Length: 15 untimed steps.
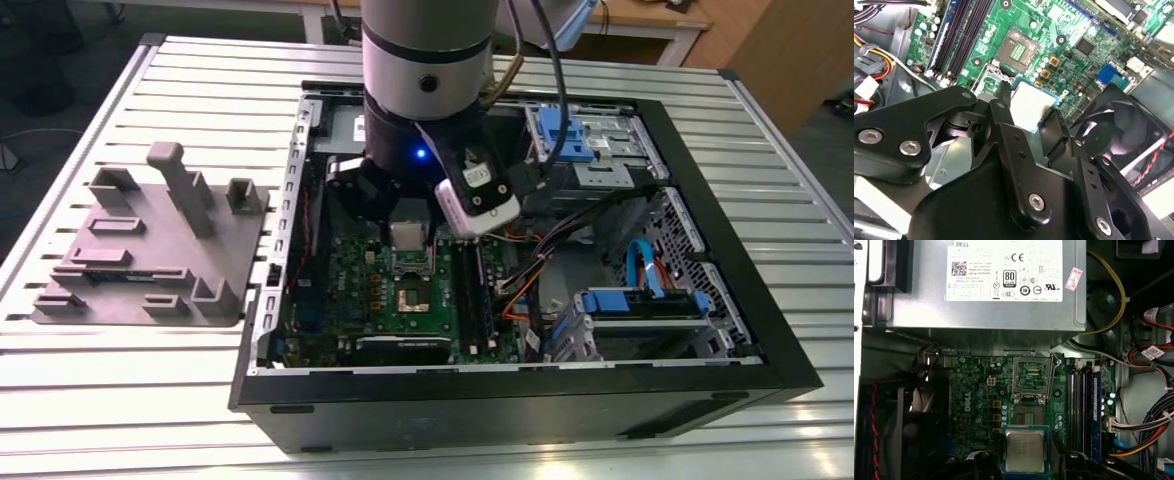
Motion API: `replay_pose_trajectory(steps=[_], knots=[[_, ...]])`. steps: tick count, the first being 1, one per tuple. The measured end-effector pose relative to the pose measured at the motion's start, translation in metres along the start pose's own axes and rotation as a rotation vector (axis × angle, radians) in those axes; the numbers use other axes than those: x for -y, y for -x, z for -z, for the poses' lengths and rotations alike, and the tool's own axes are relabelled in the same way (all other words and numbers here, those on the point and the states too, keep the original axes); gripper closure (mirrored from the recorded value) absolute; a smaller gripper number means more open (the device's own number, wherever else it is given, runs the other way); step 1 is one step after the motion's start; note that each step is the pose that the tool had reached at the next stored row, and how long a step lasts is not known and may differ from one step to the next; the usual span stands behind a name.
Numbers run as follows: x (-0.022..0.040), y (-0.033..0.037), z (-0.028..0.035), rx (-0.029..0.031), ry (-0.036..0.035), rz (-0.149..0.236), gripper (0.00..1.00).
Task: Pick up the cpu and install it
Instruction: 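Pick up the cpu and move it towards the insertion slot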
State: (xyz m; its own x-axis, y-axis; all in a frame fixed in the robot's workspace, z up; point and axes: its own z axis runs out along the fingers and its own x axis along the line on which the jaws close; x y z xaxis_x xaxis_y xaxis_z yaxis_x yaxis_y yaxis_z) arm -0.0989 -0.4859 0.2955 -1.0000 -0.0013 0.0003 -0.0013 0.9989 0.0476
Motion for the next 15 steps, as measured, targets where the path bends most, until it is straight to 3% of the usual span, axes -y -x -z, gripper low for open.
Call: replay_pose_trajectory(steps=[5,11,15], knots=[[0.0042,0.0014,-0.0080,-0.0003,0.0000,0.000,0.53],[0.0043,0.0014,-0.0084,-0.0002,-0.0004,0.000,0.53],[0.0086,0.0025,-0.0144,-0.0007,0.0006,0.000,0.53]])
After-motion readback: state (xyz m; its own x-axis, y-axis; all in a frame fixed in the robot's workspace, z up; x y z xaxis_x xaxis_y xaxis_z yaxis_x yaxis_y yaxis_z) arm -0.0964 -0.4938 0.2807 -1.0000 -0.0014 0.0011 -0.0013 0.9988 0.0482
